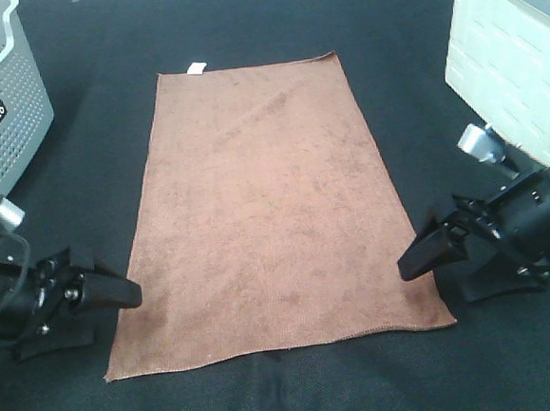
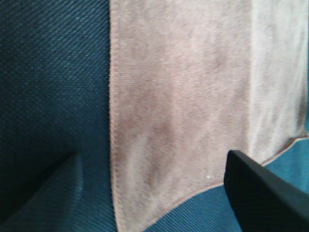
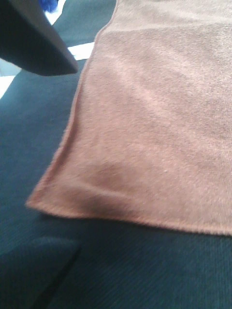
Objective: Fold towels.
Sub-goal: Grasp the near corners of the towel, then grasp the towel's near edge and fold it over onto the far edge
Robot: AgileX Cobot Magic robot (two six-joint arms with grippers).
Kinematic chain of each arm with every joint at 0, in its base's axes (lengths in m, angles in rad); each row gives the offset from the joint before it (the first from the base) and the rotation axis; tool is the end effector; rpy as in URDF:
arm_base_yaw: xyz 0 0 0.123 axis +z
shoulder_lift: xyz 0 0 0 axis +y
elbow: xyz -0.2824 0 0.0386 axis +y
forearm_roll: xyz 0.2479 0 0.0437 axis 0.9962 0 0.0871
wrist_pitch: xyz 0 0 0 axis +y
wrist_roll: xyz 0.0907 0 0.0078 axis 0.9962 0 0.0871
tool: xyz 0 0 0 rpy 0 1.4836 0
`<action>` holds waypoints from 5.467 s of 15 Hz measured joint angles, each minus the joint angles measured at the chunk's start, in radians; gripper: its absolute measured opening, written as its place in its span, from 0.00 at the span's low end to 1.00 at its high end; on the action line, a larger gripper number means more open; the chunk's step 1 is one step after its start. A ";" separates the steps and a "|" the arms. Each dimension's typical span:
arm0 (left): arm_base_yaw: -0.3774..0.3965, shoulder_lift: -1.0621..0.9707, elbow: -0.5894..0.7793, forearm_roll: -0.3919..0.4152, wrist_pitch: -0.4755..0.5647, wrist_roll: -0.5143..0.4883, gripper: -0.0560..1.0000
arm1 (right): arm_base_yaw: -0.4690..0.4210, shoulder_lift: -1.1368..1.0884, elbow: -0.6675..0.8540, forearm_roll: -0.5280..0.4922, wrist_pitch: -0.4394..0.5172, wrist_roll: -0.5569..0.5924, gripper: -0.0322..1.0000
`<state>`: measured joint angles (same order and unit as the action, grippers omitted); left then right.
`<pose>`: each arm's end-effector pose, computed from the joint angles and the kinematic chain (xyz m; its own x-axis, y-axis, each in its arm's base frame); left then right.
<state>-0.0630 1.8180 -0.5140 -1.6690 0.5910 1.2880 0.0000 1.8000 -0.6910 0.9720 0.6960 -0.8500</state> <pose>0.2412 -0.0659 0.0907 -0.9476 -0.2656 -0.1776 -0.0998 0.7740 -0.6252 0.2596 0.0483 0.1101 -0.9937 -0.0051 -0.1118 -0.0635 0.8482 0.5258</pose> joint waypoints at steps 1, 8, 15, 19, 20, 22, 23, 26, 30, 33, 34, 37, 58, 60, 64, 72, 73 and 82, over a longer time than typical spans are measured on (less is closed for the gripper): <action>0.000 0.000 0.000 0.000 0.000 0.000 0.78 | 0.000 0.000 0.000 0.000 0.000 0.000 0.85; -0.055 0.194 -0.148 -0.047 0.140 0.057 0.65 | 0.073 0.159 -0.090 0.061 0.002 -0.045 0.54; -0.063 0.208 -0.161 0.019 0.079 0.056 0.05 | 0.094 0.158 -0.090 0.016 -0.070 0.169 0.03; -0.060 0.145 -0.160 0.119 0.076 -0.012 0.05 | 0.094 0.084 -0.088 -0.072 -0.064 0.262 0.03; -0.049 0.099 -0.148 0.177 0.076 -0.061 0.05 | 0.094 0.032 -0.079 -0.130 -0.047 0.322 0.03; -0.042 0.055 -0.113 0.220 0.071 -0.090 0.05 | 0.096 -0.024 -0.042 -0.159 -0.044 0.351 0.03; -0.042 0.027 -0.090 0.232 0.070 -0.095 0.05 | 0.096 -0.053 -0.023 -0.161 -0.041 0.353 0.03; -0.041 -0.070 -0.042 0.296 0.071 -0.152 0.05 | 0.096 -0.126 0.037 -0.163 0.016 0.362 0.03; -0.041 -0.164 -0.012 0.455 0.074 -0.289 0.05 | 0.096 -0.179 0.118 -0.164 0.028 0.367 0.03; -0.041 -0.236 0.024 0.560 0.079 -0.390 0.05 | 0.096 -0.228 0.203 -0.164 0.029 0.367 0.03; -0.041 -0.243 0.024 0.560 0.081 -0.401 0.05 | 0.096 -0.239 0.209 -0.165 0.029 0.366 0.03; -0.041 -0.244 0.022 0.529 0.078 -0.412 0.05 | 0.096 -0.239 0.148 -0.170 0.026 0.352 0.03; -0.026 0.532 -1.301 0.679 0.008 -0.795 0.05 | 0.096 0.672 -1.476 -0.415 0.223 0.545 0.03; -0.021 0.604 -1.410 0.681 -0.042 -0.795 0.05 | 0.096 0.752 -1.603 -0.421 0.223 0.551 0.03; -0.021 0.666 -1.478 0.680 -0.143 -0.793 0.05 | 0.096 0.846 -1.739 -0.422 0.182 0.551 0.03; -0.072 0.787 -1.605 0.637 -0.322 -0.657 0.05 | 0.096 0.917 -1.766 -0.429 -0.029 0.515 0.03; -0.074 0.792 -1.605 0.634 -0.342 -0.653 0.05 | 0.096 0.920 -1.766 -0.430 -0.038 0.514 0.03; -0.091 0.792 -1.605 0.635 -0.324 -0.597 0.78 | 0.096 0.915 -1.766 -0.453 -0.013 0.526 0.59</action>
<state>-0.1540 2.6100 -2.1190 -1.0340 0.2670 0.6910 0.0960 2.7150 -2.4570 0.5190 0.6830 -0.3240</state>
